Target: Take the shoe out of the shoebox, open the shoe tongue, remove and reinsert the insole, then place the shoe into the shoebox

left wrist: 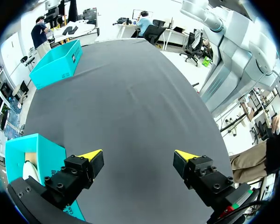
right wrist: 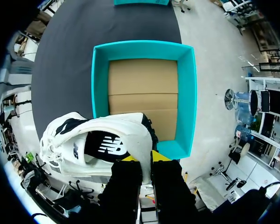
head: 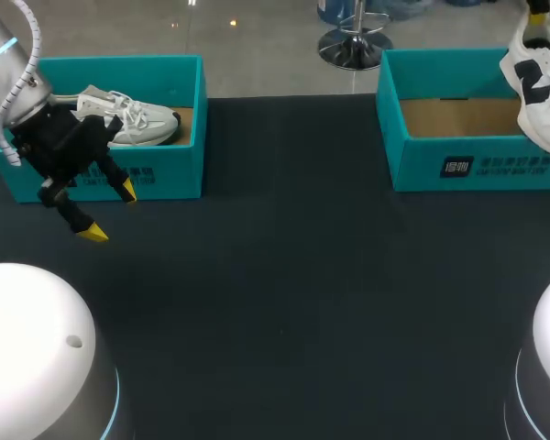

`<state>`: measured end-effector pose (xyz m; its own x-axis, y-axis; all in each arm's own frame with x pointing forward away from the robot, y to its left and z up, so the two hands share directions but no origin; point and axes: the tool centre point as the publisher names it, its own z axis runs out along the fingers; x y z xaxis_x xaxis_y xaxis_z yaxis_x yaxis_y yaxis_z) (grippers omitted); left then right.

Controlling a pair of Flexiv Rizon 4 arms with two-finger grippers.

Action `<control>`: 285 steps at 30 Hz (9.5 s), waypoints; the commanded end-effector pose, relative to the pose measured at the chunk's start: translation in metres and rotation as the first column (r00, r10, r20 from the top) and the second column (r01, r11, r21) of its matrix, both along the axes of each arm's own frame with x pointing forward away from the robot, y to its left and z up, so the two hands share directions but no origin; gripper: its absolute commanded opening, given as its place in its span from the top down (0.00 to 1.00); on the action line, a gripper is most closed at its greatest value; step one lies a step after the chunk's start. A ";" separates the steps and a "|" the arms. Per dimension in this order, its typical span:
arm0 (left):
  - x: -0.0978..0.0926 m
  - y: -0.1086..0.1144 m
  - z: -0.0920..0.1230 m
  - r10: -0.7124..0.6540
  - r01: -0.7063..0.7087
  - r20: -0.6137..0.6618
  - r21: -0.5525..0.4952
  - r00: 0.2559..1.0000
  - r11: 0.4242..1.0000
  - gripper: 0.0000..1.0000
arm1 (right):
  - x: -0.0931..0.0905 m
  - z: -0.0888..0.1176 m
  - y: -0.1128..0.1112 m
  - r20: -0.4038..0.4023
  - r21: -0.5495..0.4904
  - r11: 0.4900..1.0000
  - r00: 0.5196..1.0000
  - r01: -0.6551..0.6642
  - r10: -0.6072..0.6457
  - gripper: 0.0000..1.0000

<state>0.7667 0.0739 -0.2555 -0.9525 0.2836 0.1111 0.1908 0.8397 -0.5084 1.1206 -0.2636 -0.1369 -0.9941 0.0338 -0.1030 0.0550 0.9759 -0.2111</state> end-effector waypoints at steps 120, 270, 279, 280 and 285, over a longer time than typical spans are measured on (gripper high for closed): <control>0.000 0.000 0.000 0.000 0.000 0.001 0.003 1.000 1.000 0.00 | -0.058 -0.117 -0.072 -0.083 0.263 -0.221 -0.206 0.939 -0.975 1.00; 0.282 0.223 0.003 -0.976 0.765 0.197 0.642 -0.097 0.053 0.00 | -0.084 -0.063 0.009 -0.055 0.379 -0.135 -0.123 0.915 -0.991 0.00; 0.282 0.223 0.003 -0.976 0.765 0.197 0.642 -0.097 0.053 0.00 | -0.084 -0.063 0.009 -0.055 0.379 -0.135 -0.123 0.915 -0.991 0.00; 0.282 0.223 0.003 -0.976 0.765 0.197 0.642 -0.097 0.053 0.00 | -0.084 -0.063 0.009 -0.055 0.379 -0.135 -0.123 0.915 -0.991 0.00; 0.286 0.221 0.012 -0.979 0.784 0.195 0.617 -0.060 0.075 0.00 | -0.084 -0.063 0.009 -0.055 0.379 -0.135 -0.123 0.915 -0.991 0.00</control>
<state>1.0492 0.2984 -0.2500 0.2149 0.9735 0.0785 0.9539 -0.2265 0.1968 1.0367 -0.2550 -0.2006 0.1916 0.9811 -0.0261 0.9677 -0.1844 0.1721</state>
